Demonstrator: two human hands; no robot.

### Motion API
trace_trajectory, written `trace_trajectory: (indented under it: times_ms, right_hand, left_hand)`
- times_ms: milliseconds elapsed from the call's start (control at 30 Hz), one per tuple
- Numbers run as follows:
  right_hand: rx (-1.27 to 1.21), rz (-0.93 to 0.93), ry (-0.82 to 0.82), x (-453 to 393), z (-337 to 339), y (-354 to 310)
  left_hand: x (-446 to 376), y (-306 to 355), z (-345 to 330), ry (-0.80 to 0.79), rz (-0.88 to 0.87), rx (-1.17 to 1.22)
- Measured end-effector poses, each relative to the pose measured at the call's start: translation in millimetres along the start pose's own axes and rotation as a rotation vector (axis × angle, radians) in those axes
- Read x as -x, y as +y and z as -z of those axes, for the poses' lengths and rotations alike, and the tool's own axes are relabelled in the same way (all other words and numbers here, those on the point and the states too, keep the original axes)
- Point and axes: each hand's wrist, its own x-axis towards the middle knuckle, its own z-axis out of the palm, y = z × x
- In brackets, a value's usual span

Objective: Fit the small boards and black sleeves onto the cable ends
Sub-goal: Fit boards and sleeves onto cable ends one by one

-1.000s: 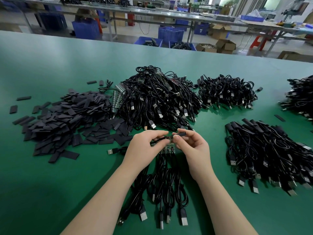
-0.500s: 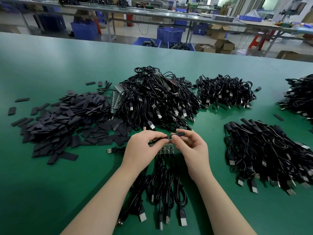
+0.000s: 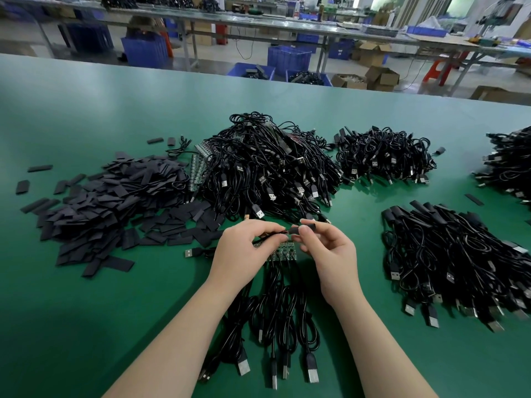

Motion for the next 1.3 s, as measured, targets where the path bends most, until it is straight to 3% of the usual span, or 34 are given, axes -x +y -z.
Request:
trace_trajectory:
  times_ms: [300, 900, 1300]
  right_hand:
    - [0.033, -0.001, 0.021, 0.2, -1.3, 0.9]
    - [0.006, -0.014, -0.005, 3.0, -3.0, -5.3]
    - [0.05, 0.011, -0.023, 4.0, -3.4, -1.2]
  left_hand:
    - [1.2, 4.0, 0.7, 0.03, -0.078, -0.065]
    - [-0.8, 1.2, 0.7, 0.038, 0.05, 0.043]
    - [0.1, 1.9, 0.4, 0.022, 0.011, 0.03]
